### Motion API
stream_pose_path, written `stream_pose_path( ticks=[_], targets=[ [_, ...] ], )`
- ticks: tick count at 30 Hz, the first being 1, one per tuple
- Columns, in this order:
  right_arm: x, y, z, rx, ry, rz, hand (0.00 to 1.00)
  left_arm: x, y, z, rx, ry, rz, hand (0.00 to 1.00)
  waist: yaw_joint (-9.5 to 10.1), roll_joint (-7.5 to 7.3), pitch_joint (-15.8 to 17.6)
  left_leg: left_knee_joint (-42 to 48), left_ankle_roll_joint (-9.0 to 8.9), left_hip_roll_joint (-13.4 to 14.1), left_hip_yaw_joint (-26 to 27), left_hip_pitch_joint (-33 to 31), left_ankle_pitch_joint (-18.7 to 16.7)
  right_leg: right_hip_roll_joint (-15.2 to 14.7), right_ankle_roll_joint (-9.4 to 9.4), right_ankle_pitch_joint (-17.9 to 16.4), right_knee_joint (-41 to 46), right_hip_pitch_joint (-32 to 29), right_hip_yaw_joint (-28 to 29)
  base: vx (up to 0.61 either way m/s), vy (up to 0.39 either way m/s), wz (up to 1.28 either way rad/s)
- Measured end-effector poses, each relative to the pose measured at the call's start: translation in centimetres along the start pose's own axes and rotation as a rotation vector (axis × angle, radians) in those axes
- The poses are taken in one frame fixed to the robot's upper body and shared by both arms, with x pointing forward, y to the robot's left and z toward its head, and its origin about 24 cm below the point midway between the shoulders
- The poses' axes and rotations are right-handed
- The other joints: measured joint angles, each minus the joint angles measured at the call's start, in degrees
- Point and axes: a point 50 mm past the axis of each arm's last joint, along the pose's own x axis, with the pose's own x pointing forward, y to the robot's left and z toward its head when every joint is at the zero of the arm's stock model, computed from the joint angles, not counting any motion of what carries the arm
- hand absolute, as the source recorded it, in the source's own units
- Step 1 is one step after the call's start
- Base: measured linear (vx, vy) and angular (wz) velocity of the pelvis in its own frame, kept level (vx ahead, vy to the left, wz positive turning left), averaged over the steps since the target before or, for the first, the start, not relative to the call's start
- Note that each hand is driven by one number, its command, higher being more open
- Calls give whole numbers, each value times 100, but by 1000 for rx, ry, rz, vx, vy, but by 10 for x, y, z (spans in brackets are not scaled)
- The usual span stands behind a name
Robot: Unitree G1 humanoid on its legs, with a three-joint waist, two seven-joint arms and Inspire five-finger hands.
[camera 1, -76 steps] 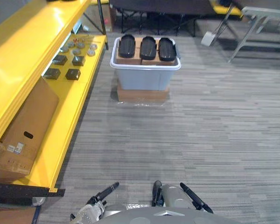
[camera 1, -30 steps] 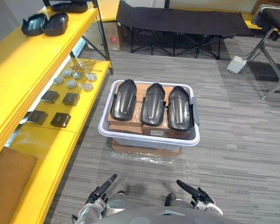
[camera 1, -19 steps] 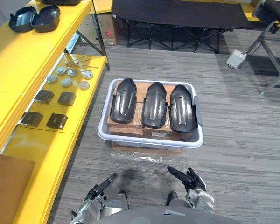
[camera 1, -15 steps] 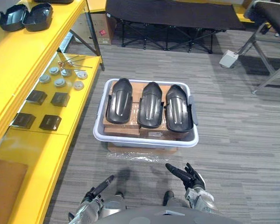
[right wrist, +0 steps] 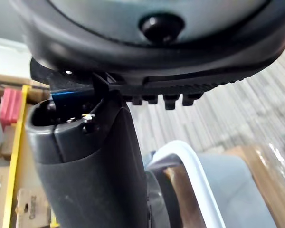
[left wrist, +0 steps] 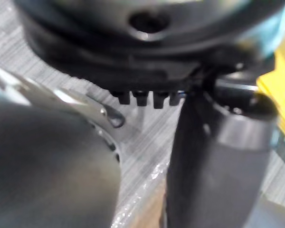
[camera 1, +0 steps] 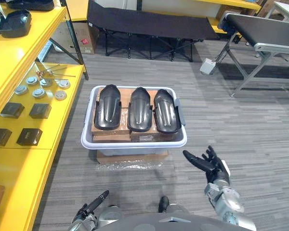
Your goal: Walk over and take three plastic housings, then place them on the shelf
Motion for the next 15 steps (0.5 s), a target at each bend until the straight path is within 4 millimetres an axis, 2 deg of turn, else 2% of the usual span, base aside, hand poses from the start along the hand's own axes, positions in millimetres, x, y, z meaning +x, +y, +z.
stream_pose_path(
  ticks=[1,3,5,8,11,13,15],
  targets=[
    [7,-1,12,-4,-45,-16,100,1,-3,3,17,-14,-10,100,-1,19,136,292,5,58,0,-209,-100,38,-26,34,20,-100,33,-70,8,-17],
    [24,4,50,9,-179,-48,100,2,-9,15,25,-56,-33,100,7,46,546,939,20,240,-12,-721,-327,172,-100,168,74,-382,111,-112,22,-19],
    [32,6,72,15,-261,-76,100,2,-16,24,27,-99,-55,100,35,27,768,1115,33,277,-74,-960,-357,202,-111,221,71,-525,92,-79,11,3],
    [47,15,127,36,-429,-117,100,2,-32,44,43,-176,-106,100,151,0,1201,1229,66,262,-156,-1244,-346,192,-129,311,68,-716,60,-65,8,10],
    [61,15,167,37,-515,-165,100,1,-46,52,63,-216,-165,100,236,89,1344,1251,133,174,-319,-1540,-280,133,-117,330,71,-894,-48,-30,10,24],
    [71,14,184,29,-527,-191,100,1,-51,54,65,-224,-185,100,305,118,1359,1240,166,103,-430,-1688,-190,87,-117,330,98,-1019,-99,8,4,28],
    [78,9,205,9,-549,-218,100,1,-60,56,77,-224,-214,100,377,262,1511,1305,180,73,-574,-1784,-152,55,-130,315,252,-1079,-191,-2,10,31]
  ],
)
